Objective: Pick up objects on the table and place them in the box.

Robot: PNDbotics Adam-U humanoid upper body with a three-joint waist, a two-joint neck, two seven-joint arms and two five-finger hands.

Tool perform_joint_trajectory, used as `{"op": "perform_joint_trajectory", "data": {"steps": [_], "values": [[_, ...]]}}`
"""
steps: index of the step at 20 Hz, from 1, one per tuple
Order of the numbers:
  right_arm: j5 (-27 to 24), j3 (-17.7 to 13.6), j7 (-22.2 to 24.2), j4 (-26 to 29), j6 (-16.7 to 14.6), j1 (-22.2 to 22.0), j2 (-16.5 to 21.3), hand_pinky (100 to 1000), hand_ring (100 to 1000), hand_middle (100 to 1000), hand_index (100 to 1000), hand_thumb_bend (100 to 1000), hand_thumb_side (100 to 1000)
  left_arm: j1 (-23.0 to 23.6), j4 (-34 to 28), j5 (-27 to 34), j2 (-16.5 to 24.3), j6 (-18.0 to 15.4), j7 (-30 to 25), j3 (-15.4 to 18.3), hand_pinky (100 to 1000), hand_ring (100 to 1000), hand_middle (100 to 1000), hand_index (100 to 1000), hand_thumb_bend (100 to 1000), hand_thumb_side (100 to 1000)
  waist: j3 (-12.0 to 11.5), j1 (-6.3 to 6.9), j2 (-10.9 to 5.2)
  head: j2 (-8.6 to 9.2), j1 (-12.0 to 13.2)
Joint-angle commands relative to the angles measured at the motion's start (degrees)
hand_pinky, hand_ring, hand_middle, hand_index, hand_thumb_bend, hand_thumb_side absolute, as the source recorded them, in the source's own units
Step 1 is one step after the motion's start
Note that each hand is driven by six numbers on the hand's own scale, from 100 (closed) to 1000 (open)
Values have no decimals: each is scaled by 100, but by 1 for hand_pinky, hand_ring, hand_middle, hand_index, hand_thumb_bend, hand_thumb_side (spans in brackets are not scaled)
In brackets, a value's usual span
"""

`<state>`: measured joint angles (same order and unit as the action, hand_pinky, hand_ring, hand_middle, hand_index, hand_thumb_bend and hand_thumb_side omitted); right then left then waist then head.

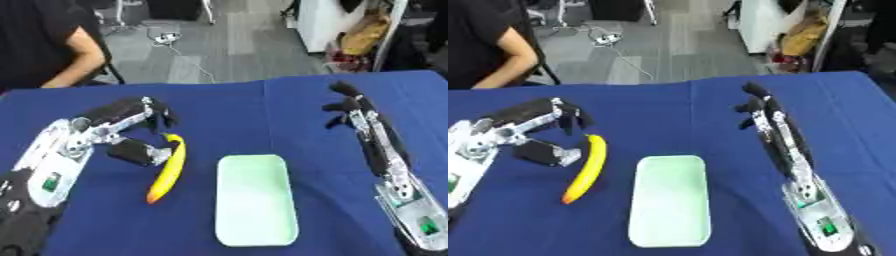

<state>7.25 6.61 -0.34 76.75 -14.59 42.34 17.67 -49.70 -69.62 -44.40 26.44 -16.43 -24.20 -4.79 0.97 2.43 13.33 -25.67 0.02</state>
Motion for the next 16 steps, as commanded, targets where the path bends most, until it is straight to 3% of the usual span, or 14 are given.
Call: {"op": "perform_joint_trajectory", "data": {"steps": [1, 11, 16], "values": [[15, -23, 12, 58, -9, 30, 100, 549, 736, 899, 974, 100, 971, -217, 309, -337, -82, 87, 153, 149, 549, 508, 600, 765, 100, 619, -20, 8, -169, -12, -28], [19, -18, 11, 39, -11, -9, 94, 549, 736, 899, 974, 100, 972, -339, 847, -791, -365, 190, 324, 281, 544, 504, 565, 756, 100, 707, -40, 20, -214, -39, -21], [19, -8, 21, 39, -15, -7, 76, 549, 736, 899, 974, 100, 973, -442, 1101, -1071, -560, 240, 449, 313, 555, 518, 578, 756, 100, 675, -38, 16, -222, -44, -4]]}}
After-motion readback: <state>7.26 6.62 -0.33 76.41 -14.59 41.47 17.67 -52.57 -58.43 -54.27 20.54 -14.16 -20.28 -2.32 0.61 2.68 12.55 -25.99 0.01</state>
